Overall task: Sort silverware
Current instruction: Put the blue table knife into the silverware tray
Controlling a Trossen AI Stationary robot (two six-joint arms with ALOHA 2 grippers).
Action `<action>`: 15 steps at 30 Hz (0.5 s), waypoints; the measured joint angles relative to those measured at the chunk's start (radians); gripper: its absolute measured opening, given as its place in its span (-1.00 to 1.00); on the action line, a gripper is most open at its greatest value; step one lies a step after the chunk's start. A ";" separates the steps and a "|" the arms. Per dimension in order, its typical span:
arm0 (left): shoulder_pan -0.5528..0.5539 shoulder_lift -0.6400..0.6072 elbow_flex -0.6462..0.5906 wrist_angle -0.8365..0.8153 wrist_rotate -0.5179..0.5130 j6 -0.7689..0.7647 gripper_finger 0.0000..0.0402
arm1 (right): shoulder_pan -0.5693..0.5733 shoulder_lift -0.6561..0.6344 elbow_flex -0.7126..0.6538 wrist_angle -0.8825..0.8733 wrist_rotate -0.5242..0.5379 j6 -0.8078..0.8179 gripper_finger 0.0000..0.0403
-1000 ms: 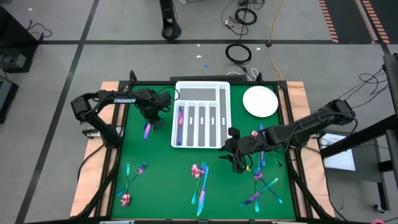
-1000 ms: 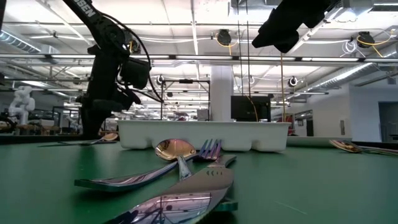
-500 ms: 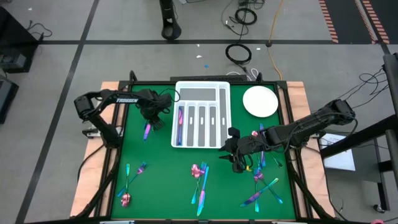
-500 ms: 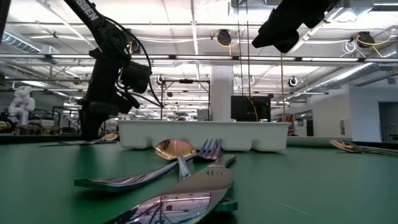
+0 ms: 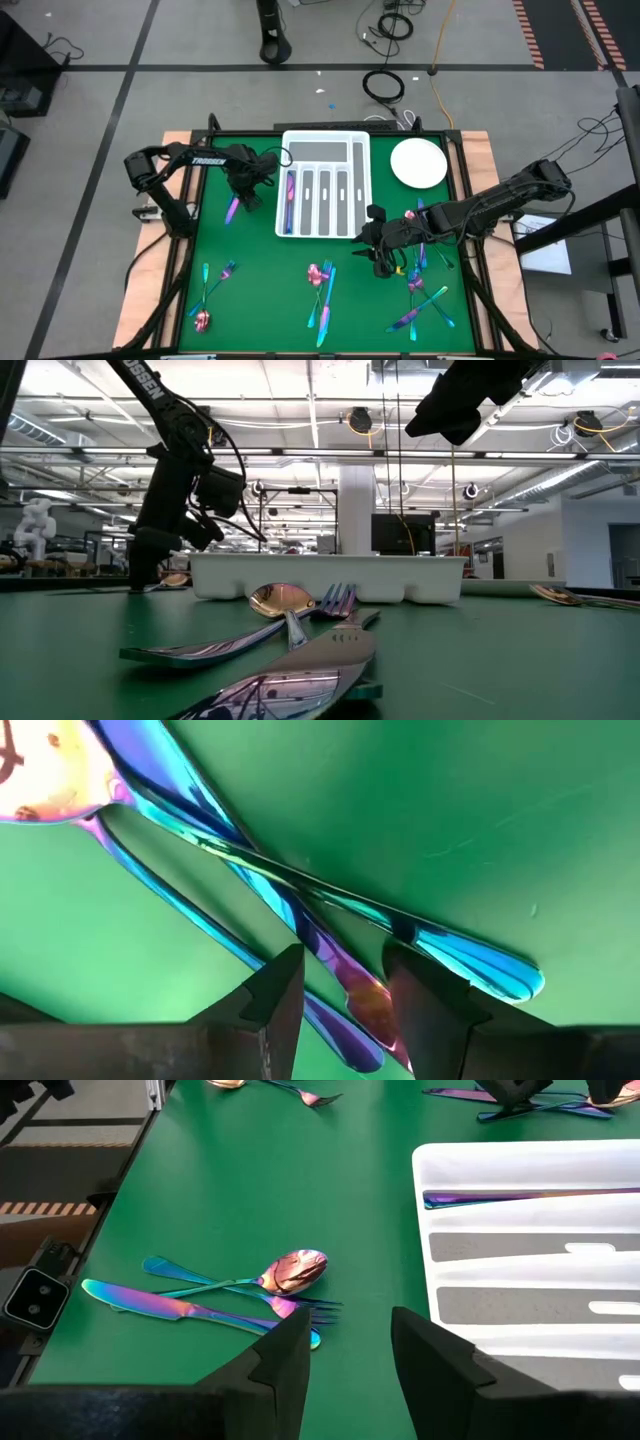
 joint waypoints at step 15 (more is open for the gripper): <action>0.090 0.002 -0.003 0.026 0.119 -0.126 -0.31 | 0.000 0.000 0.000 -0.001 0.000 0.007 -0.35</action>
